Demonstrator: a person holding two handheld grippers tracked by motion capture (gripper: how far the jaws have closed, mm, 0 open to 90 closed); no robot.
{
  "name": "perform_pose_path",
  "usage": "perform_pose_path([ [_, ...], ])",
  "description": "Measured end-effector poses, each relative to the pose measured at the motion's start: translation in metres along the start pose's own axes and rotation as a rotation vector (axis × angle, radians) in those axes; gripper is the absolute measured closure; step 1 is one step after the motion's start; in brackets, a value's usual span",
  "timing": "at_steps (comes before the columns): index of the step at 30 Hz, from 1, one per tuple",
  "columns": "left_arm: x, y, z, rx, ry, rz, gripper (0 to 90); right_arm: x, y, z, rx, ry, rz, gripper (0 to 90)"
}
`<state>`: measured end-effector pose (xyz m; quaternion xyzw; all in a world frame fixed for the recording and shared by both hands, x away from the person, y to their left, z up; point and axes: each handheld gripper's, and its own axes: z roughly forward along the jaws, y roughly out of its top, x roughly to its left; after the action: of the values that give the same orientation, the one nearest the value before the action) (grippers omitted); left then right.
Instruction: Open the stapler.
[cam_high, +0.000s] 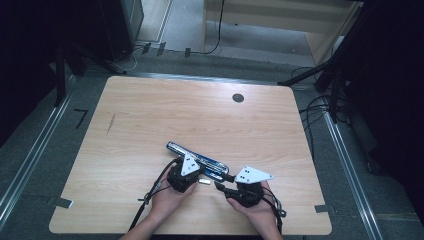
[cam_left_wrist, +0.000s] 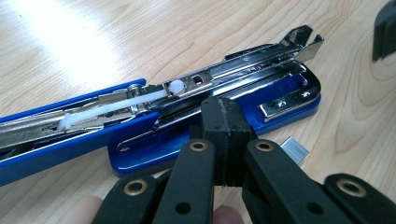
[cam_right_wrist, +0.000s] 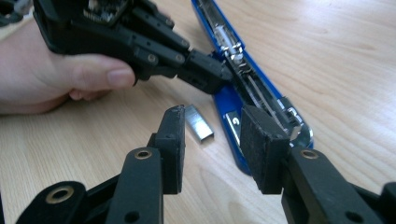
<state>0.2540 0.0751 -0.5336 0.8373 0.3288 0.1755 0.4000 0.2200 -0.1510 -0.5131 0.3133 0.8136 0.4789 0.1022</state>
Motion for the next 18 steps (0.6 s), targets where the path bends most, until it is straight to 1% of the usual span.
perform_pose_path([
  [2, -0.0001, 0.0000, 0.0000, 0.000, 0.001, -0.001, 90.0, 0.0004, -0.0023, 0.0025, 0.005, 0.007, -0.002, 62.0],
  [3, 0.0000, 0.0000, -0.0001, 0.001, 0.000, -0.001, 90.0, -0.0001, -0.0039, 0.0046, 0.011, 0.014, 0.000, 64.5],
  [4, 0.0000, 0.0000, -0.0001, 0.001, 0.000, -0.001, 90.0, -0.0001, -0.0039, 0.0046, 0.011, 0.014, 0.000, 64.5],
  [5, 0.0003, 0.0000, -0.0002, 0.002, -0.002, -0.001, 90.0, -0.0009, -0.0046, 0.0058, 0.014, 0.012, 0.009, 70.0],
  [7, 0.0000, 0.0000, -0.0002, 0.002, 0.000, 0.000, 90.0, -0.0019, -0.0049, 0.0057, 0.010, 0.011, 0.016, 75.0],
  [8, 0.0000, 0.0000, -0.0002, 0.002, 0.000, 0.000, 90.0, -0.0019, -0.0049, 0.0057, 0.010, 0.011, 0.016, 75.0],
  [9, 0.0001, 0.0000, -0.0002, 0.002, -0.001, 0.000, 90.0, -0.0028, -0.0052, 0.0054, -0.001, 0.001, 0.017, 82.1],
  [10, 0.0001, 0.0000, -0.0002, 0.002, -0.001, 0.000, 90.0, -0.0028, -0.0052, 0.0054, -0.001, 0.001, 0.017, 82.1],
  [11, 0.0000, 0.0000, -0.0002, 0.002, 0.000, 0.000, 90.0, -0.0045, -0.0056, 0.0060, -0.004, -0.014, 0.021, 88.3],
  [12, 0.0000, 0.0000, -0.0002, 0.002, 0.000, 0.000, 90.0, -0.0045, -0.0056, 0.0060, -0.004, -0.014, 0.021, 88.3],
  [13, 0.0001, 0.0000, -0.0002, 0.002, -0.001, 0.001, 90.0, -0.0050, -0.0059, 0.0066, -0.004, -0.025, 0.017, 90.0],
  [16, 0.0001, 0.0000, -0.0004, 0.003, 0.003, 0.003, 90.0, -0.0058, -0.0069, 0.0100, -0.003, -0.042, 0.010, 90.0],
  [18, 0.0003, -0.0002, -0.0006, 0.001, 0.011, -0.004, 90.0, -0.0057, -0.0073, 0.0114, 0.002, -0.030, 0.005, 90.0],
])
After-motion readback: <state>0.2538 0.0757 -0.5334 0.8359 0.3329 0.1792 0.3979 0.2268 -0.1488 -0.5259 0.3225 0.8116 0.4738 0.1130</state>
